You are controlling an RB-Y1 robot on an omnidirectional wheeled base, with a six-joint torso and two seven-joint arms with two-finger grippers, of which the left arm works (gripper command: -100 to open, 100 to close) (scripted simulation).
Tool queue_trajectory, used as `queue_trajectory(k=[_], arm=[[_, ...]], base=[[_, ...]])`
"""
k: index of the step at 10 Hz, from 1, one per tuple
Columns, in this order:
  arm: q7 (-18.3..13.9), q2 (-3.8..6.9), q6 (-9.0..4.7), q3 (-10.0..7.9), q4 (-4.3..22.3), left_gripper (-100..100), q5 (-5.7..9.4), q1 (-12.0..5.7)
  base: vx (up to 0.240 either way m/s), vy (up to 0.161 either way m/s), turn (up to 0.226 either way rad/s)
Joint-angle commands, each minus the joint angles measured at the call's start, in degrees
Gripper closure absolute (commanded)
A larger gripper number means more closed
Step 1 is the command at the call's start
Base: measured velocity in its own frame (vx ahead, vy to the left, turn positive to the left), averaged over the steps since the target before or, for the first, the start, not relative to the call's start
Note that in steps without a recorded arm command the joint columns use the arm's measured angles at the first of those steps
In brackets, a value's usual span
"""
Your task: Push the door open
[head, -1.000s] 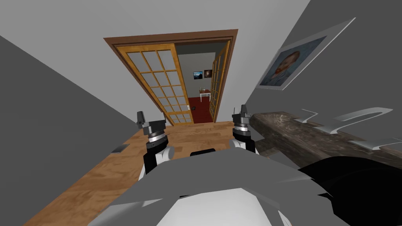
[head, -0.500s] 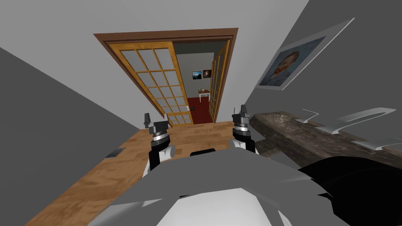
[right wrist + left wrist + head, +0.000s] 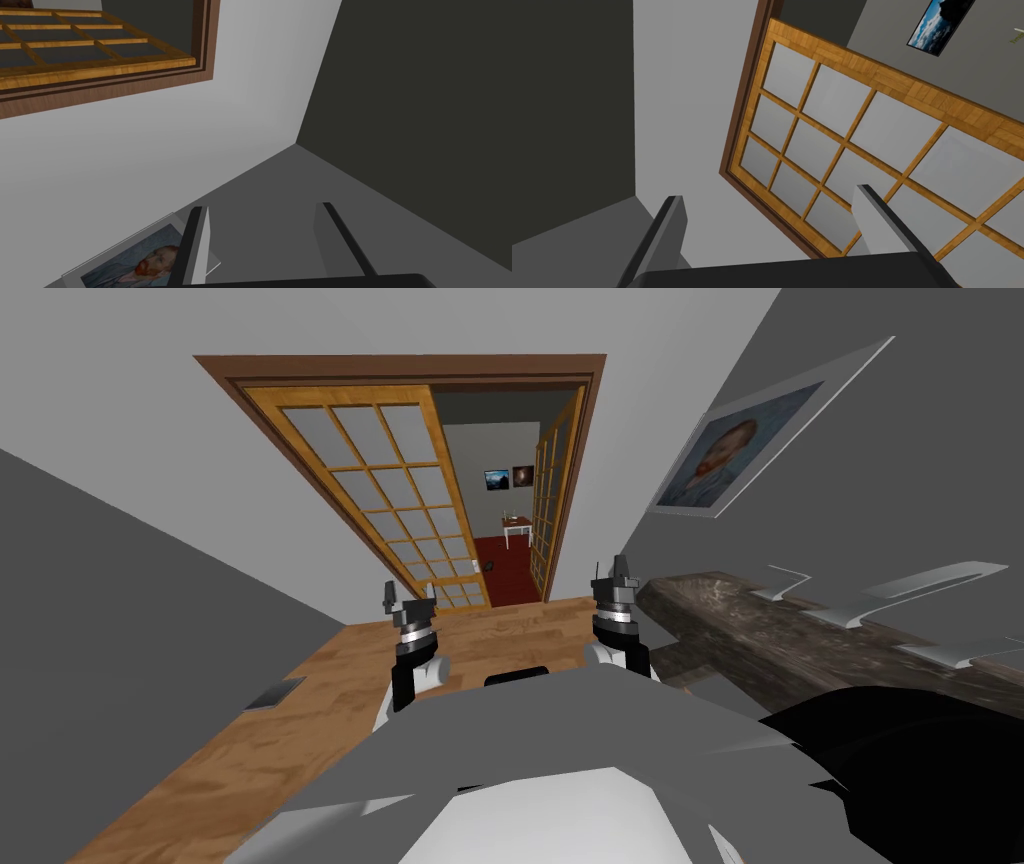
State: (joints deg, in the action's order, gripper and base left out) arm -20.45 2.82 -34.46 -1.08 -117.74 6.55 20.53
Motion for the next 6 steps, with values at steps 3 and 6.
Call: queue_trajectory(k=[3, 6], arm=[[-3.9, 0.66, -1.27, -0.79, 6.1, -100, 0.64, -2.27], [-7.2, 1.11, -2.37, -1.53, 11.2, -100, 1.2, -4.43]], base=[[0.094, 0.042, -0.071], [0.089, 0.046, -0.074]])
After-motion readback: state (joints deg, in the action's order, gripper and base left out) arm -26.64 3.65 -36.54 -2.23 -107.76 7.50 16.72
